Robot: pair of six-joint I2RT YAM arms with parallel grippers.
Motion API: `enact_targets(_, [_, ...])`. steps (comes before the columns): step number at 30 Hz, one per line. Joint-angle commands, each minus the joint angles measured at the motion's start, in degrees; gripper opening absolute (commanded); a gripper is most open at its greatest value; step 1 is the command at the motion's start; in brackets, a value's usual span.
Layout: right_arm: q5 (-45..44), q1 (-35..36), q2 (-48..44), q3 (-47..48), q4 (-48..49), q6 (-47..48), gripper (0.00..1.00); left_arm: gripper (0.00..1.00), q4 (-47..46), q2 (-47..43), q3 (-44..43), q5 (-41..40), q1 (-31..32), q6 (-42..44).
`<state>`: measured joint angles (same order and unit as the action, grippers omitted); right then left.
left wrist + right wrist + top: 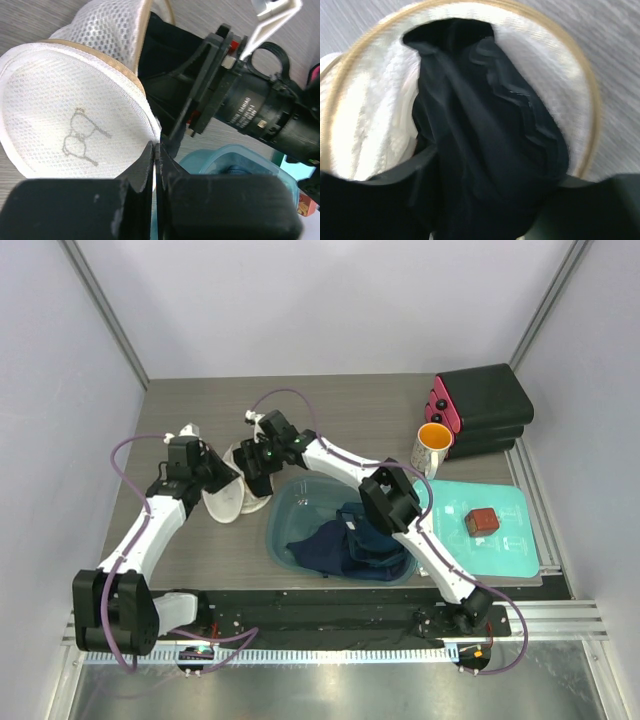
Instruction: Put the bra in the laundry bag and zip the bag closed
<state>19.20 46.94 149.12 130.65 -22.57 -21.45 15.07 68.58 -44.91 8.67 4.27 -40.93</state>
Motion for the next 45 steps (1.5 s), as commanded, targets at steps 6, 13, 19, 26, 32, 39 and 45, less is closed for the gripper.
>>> enact_targets(6, [-1.7,0.0,-13.2,-1.6,-6.2,3.1,0.73,0.00,1.5,0.9,-3.0,-0.9,0.3,2.3])
enact_targets(13, [-3.0,-0.7,-18.9,-3.6,-9.3,4.5,0.82,0.00,1.9,1.6,-3.7,-0.8,0.2,2.8])
enact_targets(19, [-3.6,-4.6,-20.5,-6.9,-9.3,4.5,0.82,0.00,1.9,2.3,-4.0,-0.1,0.3,2.9])
enact_targets(26, [-1.3,-9.4,-16.8,-8.4,-6.7,3.0,0.58,0.00,2.1,2.5,-3.9,-0.4,0.2,3.2])
enact_targets(32, [4.3,-11.3,-11.2,-8.4,-3.4,3.9,0.48,0.00,2.0,2.8,-4.1,-0.4,0.2,3.5])
enact_targets(39, [11.2,-11.0,-6.9,-8.8,2.5,1.4,0.49,0.00,1.9,2.9,-3.9,-0.1,0.2,3.5])
enact_targets(45, [14.4,-10.7,-7.3,-13.1,8.4,-2.2,0.51,0.00,1.7,3.1,-4.0,-0.1,0.2,3.4])
